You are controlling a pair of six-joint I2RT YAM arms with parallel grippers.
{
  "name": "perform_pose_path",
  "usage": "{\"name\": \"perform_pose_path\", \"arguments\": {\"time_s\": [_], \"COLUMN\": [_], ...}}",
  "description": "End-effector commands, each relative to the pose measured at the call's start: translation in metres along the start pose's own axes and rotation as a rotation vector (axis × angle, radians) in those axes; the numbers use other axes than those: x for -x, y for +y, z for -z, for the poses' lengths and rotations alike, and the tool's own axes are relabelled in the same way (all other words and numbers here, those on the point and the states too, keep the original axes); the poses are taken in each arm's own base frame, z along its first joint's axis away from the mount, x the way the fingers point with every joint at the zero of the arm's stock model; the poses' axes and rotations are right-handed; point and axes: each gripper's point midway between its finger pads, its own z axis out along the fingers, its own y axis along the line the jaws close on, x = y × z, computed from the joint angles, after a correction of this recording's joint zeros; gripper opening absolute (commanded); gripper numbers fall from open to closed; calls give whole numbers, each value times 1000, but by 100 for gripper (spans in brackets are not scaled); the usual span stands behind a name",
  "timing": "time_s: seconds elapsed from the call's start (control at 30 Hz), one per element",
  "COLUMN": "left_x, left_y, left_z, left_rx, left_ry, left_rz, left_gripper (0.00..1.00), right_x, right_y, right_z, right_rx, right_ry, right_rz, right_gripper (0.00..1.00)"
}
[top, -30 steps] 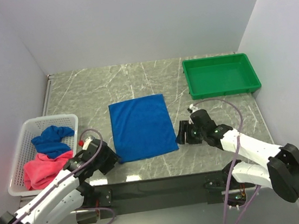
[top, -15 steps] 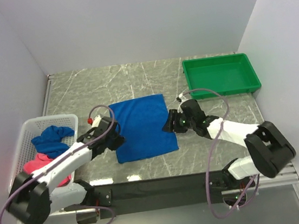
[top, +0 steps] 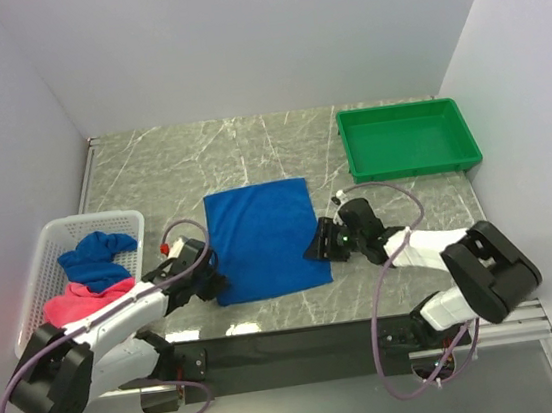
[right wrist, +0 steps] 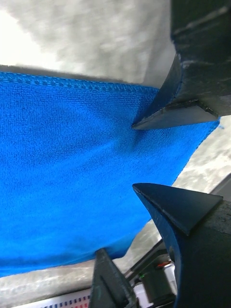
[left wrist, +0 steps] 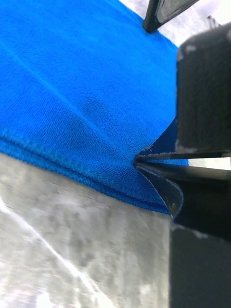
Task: Fold and stack the towels
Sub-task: Fold the towel
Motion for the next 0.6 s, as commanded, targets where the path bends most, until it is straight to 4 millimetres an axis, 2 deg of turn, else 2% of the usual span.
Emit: {"name": "perform_pose_path", "arguments": {"time_s": [0.0, 0.03, 0.07, 0.13, 0.2, 0.23, 0.3, 0.33, 0.37, 0.4, 0.43, 0.47, 0.5, 0.53, 0.57], "left_x": [-22, -21, -20, -16, -8, 1, 15, 34, 47, 57, 81, 94, 102, 125, 130], "left_y": [37, 37, 34, 27, 6, -13, -32, -53, -60, -63, -78, -85, -82, -91, -86], "left_z": [7, 9, 13, 20, 29, 36, 39, 48, 48, 40, 43, 40, 25, 26, 11], "left_rx": [93, 87, 71, 40, -18, -63, -86, -116, -106, -74, -87, -89, -44, -43, 7], "left_ry": [80, 78, 75, 60, 45, 19, -22, -90, -122, -137, -185, -203, -186, -218, -194], "left_rz": [5, 7, 9, 1, -11, -24, -53, -92, -105, -131, -183, -207, -242, -295, -333], "left_gripper": [15, 16, 17, 25, 38, 41, 47, 48, 48, 51, 53, 55, 59, 61, 62], "right_x": [-44, -39, -43, -33, -17, -6, 27, 40, 70, 85, 110, 124, 135, 154, 163], "right_y": [-55, -53, -56, -52, -37, -26, -2, 3, 12, 17, 24, 22, 23, 25, 23], "right_z": [20, 25, 30, 36, 40, 43, 49, 51, 57, 60, 63, 64, 63, 60, 58], "right_rx": [-202, -199, -214, -205, -167, -140, -103, -114, -144, -154, -172, -201, -205, -221, -239], "right_ry": [102, 75, 82, 44, 4, -29, -101, -130, -199, -232, -274, -287, -286, -279, -258], "right_rz": [-53, -42, -44, -15, 31, 55, 153, 187, 269, 311, 347, 425, 460, 481, 544], "right_gripper": [56, 56, 56, 57, 57, 57, 57, 57, 57, 57, 58, 59, 59, 59, 60]}}
